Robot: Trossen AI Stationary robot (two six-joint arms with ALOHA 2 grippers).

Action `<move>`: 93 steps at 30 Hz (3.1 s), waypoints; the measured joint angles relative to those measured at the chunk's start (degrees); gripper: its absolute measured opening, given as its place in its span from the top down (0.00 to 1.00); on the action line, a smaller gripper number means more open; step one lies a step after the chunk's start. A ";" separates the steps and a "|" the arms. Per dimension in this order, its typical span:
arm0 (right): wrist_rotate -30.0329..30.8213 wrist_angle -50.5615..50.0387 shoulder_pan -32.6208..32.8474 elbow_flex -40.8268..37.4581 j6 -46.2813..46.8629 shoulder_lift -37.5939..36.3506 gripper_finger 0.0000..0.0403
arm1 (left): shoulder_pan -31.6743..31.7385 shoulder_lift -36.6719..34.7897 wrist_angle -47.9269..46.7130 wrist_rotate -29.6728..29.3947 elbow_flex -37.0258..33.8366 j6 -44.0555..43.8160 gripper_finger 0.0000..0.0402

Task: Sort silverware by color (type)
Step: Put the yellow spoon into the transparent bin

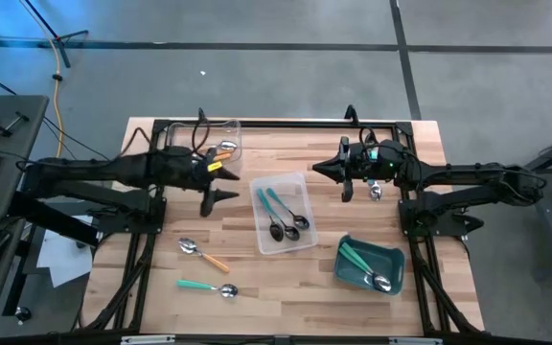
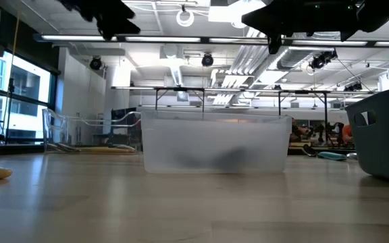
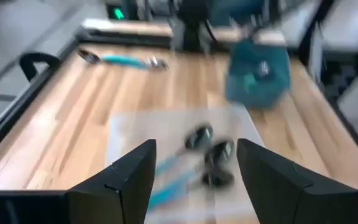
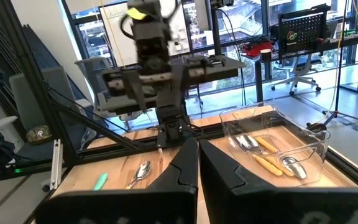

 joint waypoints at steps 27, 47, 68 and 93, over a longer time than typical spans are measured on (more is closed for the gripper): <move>1.57 -0.88 0.00 0.00 -0.16 -0.02 1.00 | -28.99 8.84 -34.53 -1.73 2.55 -14.96 0.47; 1.62 -3.58 0.00 0.00 0.11 -0.02 1.00 | -33.72 26.23 -19.50 -2.03 -7.80 -15.32 0.47; 1.62 -4.44 0.00 0.00 0.22 -0.02 1.00 | -34.78 30.71 -19.96 -4.45 -7.64 -14.83 0.62; 1.62 -6.71 0.00 0.00 0.26 -0.02 1.00 | -34.69 29.22 -19.64 -4.65 -7.82 -12.82 0.97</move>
